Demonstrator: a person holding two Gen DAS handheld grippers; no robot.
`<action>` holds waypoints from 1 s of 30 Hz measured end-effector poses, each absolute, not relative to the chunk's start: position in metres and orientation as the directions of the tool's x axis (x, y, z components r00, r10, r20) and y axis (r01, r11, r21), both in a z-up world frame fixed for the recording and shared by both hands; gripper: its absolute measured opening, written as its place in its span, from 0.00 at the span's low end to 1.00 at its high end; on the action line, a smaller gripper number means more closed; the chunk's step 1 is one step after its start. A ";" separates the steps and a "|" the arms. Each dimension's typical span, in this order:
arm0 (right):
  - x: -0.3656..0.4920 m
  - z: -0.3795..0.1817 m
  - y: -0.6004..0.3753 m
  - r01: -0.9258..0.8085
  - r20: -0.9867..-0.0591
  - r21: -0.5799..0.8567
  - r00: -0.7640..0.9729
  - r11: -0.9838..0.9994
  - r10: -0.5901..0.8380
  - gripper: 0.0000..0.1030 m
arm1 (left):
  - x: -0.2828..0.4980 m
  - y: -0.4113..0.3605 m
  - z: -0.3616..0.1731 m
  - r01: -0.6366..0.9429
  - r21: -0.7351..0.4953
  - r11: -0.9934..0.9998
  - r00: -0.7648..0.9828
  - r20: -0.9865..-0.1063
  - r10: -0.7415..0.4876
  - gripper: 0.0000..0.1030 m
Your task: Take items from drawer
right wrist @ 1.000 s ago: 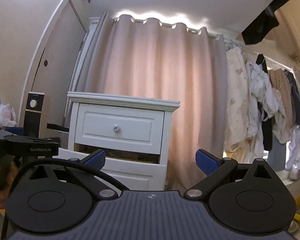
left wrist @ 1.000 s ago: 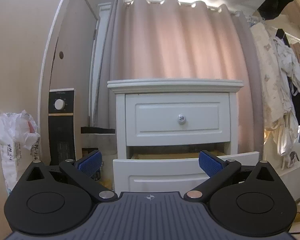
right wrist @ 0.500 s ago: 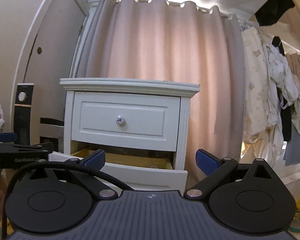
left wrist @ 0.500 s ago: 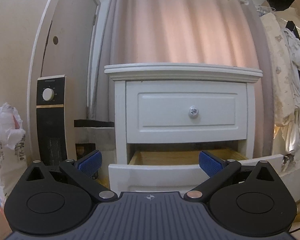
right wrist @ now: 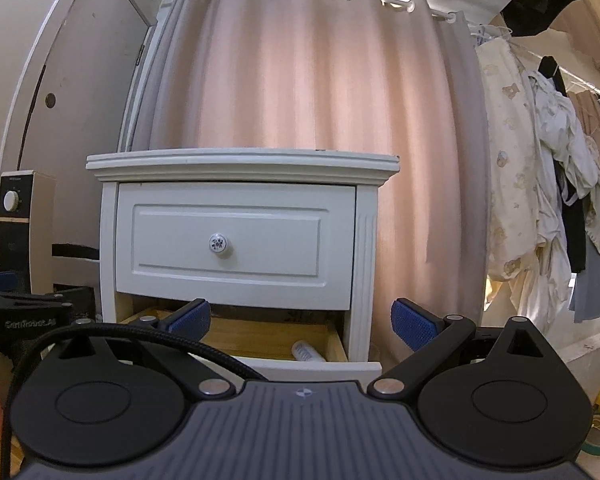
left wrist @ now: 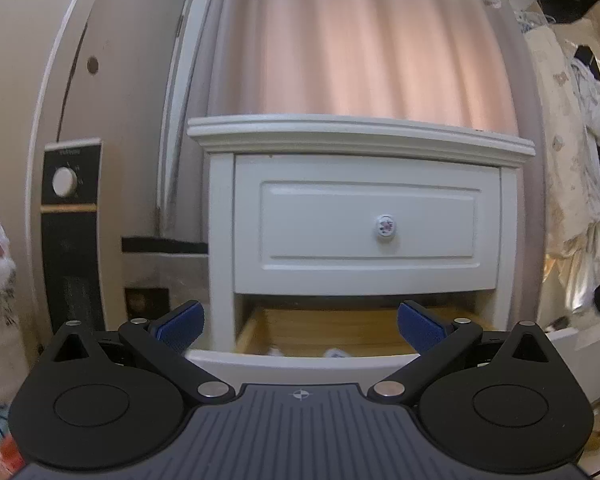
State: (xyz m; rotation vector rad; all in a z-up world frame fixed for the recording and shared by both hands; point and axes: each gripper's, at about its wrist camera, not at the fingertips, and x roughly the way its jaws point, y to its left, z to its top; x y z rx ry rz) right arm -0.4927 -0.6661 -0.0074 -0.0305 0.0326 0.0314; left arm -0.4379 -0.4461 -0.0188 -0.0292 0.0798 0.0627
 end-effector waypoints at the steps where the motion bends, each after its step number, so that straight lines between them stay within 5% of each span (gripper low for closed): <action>1: -0.492 -0.008 -0.665 -0.033 -0.037 -0.035 0.999 0.999 0.032 1.00 | -0.439 -0.449 -0.018 -0.071 -0.034 0.997 0.995 -0.071 0.069 1.00; 19: -0.499 -0.016 -0.647 -0.041 -0.085 -0.072 0.996 0.997 0.035 1.00 | -0.470 -0.483 -0.007 -0.212 -0.061 0.975 0.973 0.084 0.216 1.00; 30: -0.496 -0.021 -0.634 -0.065 -0.111 -0.094 0.992 0.993 0.055 1.00 | -0.471 -0.474 -0.003 -0.022 -0.169 0.985 1.000 -0.007 0.021 1.00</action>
